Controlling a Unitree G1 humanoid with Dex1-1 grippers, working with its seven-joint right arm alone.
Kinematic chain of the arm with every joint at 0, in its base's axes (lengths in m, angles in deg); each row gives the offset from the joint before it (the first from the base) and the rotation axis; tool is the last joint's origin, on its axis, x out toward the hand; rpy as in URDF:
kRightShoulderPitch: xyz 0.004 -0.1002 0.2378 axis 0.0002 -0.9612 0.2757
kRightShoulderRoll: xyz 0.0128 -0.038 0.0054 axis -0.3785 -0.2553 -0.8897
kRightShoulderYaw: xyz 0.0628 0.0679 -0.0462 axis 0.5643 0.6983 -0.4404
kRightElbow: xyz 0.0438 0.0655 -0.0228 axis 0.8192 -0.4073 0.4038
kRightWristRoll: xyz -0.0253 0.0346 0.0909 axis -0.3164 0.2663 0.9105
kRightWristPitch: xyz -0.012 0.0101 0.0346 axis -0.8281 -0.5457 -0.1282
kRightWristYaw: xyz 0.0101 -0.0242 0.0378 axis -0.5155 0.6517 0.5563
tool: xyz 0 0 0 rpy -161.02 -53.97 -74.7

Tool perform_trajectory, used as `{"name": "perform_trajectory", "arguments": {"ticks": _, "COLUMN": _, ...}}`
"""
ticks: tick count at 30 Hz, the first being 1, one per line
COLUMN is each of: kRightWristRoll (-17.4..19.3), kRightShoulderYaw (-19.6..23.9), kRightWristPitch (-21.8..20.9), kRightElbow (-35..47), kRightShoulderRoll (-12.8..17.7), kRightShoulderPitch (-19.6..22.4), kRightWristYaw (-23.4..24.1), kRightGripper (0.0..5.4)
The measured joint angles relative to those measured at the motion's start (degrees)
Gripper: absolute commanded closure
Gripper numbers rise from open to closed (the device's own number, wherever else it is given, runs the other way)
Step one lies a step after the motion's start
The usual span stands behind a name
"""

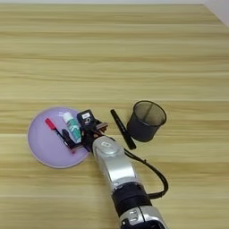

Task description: Move the objects on the table

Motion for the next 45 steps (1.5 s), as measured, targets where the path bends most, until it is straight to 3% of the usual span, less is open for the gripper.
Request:
{"name": "perform_trajectory", "arguments": {"ticks": 17, "kRightWristRoll": -4.4, "kRightShoulderYaw": -0.8, "kRightWristPitch": 0.7, "kRightElbow": -2.7, "kRightShoulderRoll": 0.7, "kRightShoulderPitch": 0.3, "kRightWristYaw": 1.4, "kRightGripper": 0.05}}
{"name": "perform_trajectory", "arguments": {"ticks": 26, "kRightWristRoll": -4.1, "kRightShoulderYaw": -1.2, "kRightWristPitch": 1.3, "kRightElbow": -2.3, "kRightShoulderRoll": 0.2, "kRightShoulderPitch": 0.3, "kRightWristYaw": -1.2, "kRightGripper": 0.05}}
{"name": "perform_trajectory", "arguments": {"ticks": 45, "kRightWristRoll": -4.8, "kRightShoulderYaw": -2.4, "kRightWristPitch": 3.3, "kRightElbow": -2.5, "kRightShoulderRoll": 0.4, "kRightShoulderPitch": 0.3, "kRightWristYaw": -1.9, "kRightGripper": 0.05}}
